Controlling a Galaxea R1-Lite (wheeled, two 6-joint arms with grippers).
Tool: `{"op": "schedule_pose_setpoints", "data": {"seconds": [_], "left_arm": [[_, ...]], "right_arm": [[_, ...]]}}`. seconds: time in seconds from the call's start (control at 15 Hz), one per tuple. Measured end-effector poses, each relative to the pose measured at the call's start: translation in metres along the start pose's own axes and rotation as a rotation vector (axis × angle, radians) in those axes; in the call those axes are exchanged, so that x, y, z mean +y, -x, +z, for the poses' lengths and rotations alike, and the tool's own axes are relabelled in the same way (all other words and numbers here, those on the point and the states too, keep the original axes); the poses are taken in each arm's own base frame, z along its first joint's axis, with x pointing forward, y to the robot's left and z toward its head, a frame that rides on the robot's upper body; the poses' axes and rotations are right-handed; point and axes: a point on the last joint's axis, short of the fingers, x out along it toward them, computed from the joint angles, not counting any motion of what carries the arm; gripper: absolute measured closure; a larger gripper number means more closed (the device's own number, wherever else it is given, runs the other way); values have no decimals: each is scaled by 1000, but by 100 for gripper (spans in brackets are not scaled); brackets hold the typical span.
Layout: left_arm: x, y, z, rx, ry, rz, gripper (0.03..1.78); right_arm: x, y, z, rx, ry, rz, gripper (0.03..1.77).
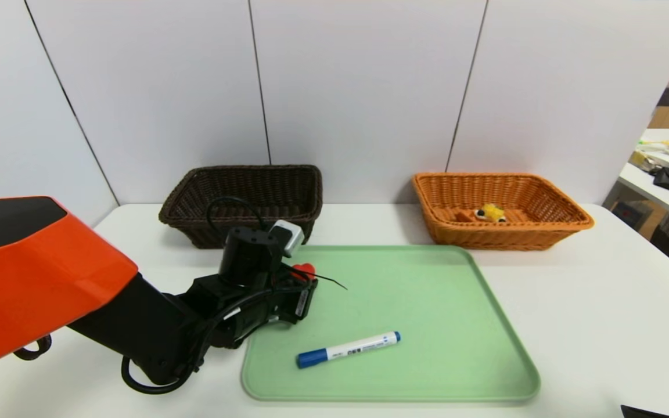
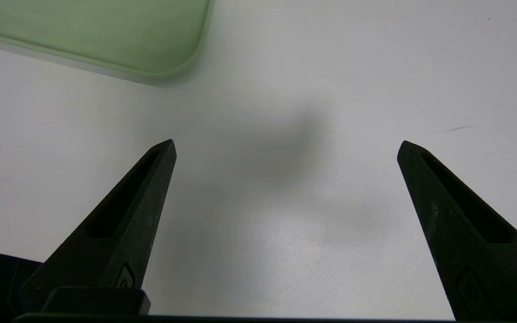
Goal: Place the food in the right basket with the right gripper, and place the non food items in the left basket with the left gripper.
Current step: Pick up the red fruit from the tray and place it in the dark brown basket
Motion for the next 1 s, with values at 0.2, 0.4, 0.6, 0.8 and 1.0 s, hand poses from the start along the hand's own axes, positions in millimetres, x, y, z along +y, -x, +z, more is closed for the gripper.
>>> {"op": "schedule_pose_setpoints", "data": {"seconds": [0.2,0.4,0.6,0.8,1.0], "left_arm": [[0,3,1,-2,0,0,107],[0,5,3,-9,-1,-3,110],[-3,11,8,-29,-2,-10,113],[-6,22,16,-56,-4,-19,114],[-9,38,23,-86,-5,-11,115]], "right_arm": [[0,0,0,-2,3,3,10],[0,0,0,-1,4,4,10],[0,0,0,0,6,4,10],[0,0,-1,0,6,5,10],[1,0,-1,1,6,5,10]]}}
